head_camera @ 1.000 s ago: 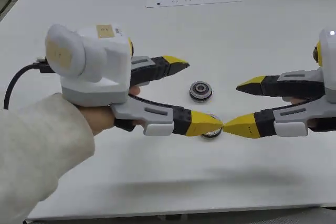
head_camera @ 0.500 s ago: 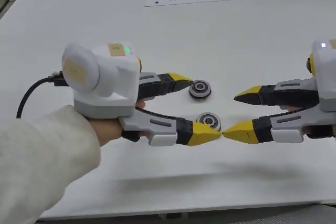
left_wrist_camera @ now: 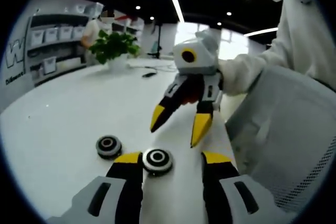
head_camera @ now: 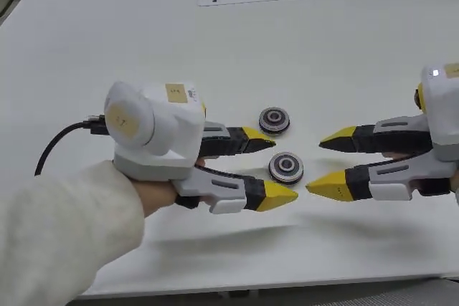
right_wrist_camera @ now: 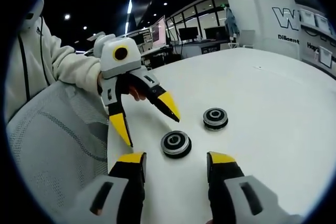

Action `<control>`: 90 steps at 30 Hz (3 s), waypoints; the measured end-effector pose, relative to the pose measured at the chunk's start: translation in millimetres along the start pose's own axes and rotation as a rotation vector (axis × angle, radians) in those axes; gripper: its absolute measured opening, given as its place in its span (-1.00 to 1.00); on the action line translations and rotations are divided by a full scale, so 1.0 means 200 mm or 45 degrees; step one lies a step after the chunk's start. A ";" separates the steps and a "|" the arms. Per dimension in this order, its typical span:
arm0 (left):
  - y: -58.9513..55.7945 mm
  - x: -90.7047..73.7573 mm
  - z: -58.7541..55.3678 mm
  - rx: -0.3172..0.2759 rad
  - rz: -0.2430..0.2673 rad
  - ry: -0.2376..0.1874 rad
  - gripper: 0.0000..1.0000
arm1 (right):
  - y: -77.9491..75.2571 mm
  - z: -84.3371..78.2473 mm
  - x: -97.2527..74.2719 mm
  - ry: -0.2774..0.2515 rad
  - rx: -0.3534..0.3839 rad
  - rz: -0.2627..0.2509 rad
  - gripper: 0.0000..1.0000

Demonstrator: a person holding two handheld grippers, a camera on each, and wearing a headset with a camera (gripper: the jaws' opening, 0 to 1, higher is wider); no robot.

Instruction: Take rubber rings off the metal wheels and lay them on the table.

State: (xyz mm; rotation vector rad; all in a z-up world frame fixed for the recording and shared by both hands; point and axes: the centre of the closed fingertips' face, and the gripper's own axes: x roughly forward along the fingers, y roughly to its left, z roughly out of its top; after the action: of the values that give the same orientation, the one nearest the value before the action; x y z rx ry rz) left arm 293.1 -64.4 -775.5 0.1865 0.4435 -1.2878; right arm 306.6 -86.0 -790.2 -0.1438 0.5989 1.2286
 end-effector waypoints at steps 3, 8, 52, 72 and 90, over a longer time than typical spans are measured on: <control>0.00 0.00 0.00 0.000 0.001 0.003 -0.12 | 0.00 -0.02 0.01 0.018 -0.009 -0.001 -0.19; 0.01 0.00 0.00 -0.003 0.014 -0.009 -0.24 | 0.01 -0.03 0.02 0.025 -0.024 0.011 -0.26; 0.11 0.07 -0.06 0.075 0.113 0.035 -0.71 | 0.00 -0.03 0.11 0.061 -0.118 -0.004 -0.58; 0.09 0.06 -0.06 0.052 0.102 0.026 -0.72 | 0.02 -0.04 0.12 0.084 -0.160 0.020 -0.68; 0.09 0.06 -0.06 0.045 0.103 0.022 -0.72 | 0.03 -0.06 0.11 0.094 -0.130 0.025 -0.82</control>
State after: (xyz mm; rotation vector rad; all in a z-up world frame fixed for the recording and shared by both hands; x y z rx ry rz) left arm 309.8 -66.4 -793.8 0.2433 0.4243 -1.2158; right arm 302.2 -70.7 -809.6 -0.2707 0.6025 1.2776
